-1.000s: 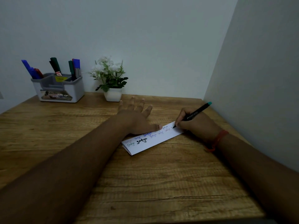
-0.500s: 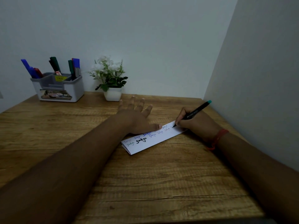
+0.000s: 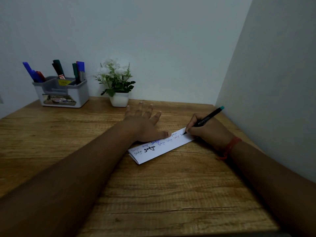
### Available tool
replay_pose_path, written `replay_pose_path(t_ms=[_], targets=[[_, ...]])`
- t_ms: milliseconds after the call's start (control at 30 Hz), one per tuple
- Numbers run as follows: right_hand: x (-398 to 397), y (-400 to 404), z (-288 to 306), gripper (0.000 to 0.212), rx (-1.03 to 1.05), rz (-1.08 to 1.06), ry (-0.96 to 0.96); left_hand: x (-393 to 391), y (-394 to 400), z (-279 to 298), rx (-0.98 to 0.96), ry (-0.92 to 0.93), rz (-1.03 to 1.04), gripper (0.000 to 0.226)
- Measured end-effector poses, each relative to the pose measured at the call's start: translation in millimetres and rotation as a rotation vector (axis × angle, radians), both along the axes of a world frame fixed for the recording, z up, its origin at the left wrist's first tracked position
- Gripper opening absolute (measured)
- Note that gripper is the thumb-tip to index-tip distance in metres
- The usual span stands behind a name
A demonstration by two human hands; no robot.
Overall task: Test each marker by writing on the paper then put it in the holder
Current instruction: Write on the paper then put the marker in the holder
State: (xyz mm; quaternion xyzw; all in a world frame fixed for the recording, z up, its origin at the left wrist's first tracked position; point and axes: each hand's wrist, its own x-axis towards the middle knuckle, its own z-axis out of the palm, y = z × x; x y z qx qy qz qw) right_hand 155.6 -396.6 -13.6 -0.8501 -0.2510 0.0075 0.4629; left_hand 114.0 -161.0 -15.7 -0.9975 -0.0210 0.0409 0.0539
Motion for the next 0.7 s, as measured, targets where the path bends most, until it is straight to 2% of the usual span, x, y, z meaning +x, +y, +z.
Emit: replay_pose_path(t_ms=[700], targets=[[1.9, 1.8, -1.1, 0.003, -0.002, -0.07, -0.026, 0.7, -0.2, -1.1, -0.015, 0.012, 0.006, 0.105]])
